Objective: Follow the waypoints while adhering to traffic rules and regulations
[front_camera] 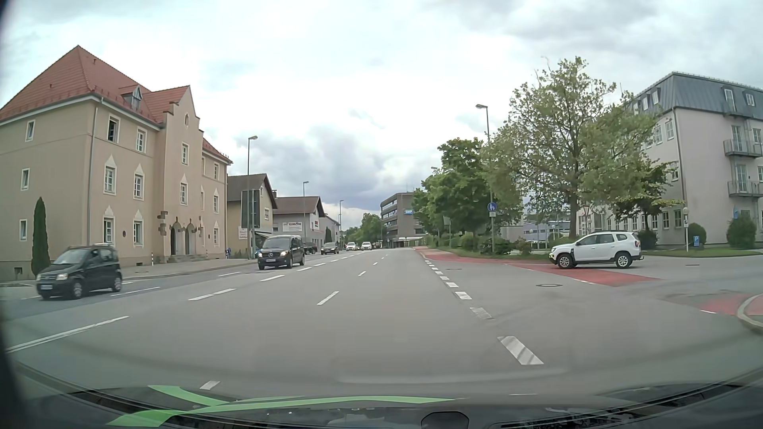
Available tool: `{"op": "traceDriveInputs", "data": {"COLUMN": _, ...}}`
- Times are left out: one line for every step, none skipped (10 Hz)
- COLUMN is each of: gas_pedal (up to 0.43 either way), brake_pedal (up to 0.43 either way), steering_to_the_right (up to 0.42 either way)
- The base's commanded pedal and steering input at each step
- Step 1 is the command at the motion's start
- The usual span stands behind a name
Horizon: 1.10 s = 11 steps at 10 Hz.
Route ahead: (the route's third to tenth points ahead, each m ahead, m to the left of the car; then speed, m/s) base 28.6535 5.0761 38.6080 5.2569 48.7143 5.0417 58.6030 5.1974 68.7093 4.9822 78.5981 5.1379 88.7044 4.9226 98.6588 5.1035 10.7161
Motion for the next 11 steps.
{"op": "traceDriveInputs", "data": {"gas_pedal": 0.067, "brake_pedal": 0.0, "steering_to_the_right": -0.007}}
{"op": "traceDriveInputs", "data": {"gas_pedal": 0.067, "brake_pedal": 0.0, "steering_to_the_right": -0.006}}
{"op": "traceDriveInputs", "data": {"gas_pedal": 0.067, "brake_pedal": 0.0, "steering_to_the_right": -0.006}}
{"op": "traceDriveInputs", "data": {"gas_pedal": 0.067, "brake_pedal": 0.0, "steering_to_the_right": -0.007}}
{"op": "traceDriveInputs", "data": {"gas_pedal": 0.067, "brake_pedal": 0.0, "steering_to_the_right": -0.007}}
{"op": "traceDriveInputs", "data": {"gas_pedal": 0.067, "brake_pedal": 0.0, "steering_to_the_right": -0.006}}
{"op": "traceDriveInputs", "data": {"gas_pedal": 0.067, "brake_pedal": 0.0, "steering_to_the_right": -0.006}}
{"op": "traceDriveInputs", "data": {"gas_pedal": 0.067, "brake_pedal": 0.0, "steering_to_the_right": -0.006}}
{"op": "traceDriveInputs", "data": {"gas_pedal": 0.067, "brake_pedal": 0.0, "steering_to_the_right": -0.007}}
{"op": "traceDriveInputs", "data": {"gas_pedal": 0.067, "brake_pedal": 0.0, "steering_to_the_right": -0.006}}
{"op": "traceDriveInputs", "data": {"gas_pedal": 0.067, "brake_pedal": 0.0, "steering_to_the_right": -0.007}}
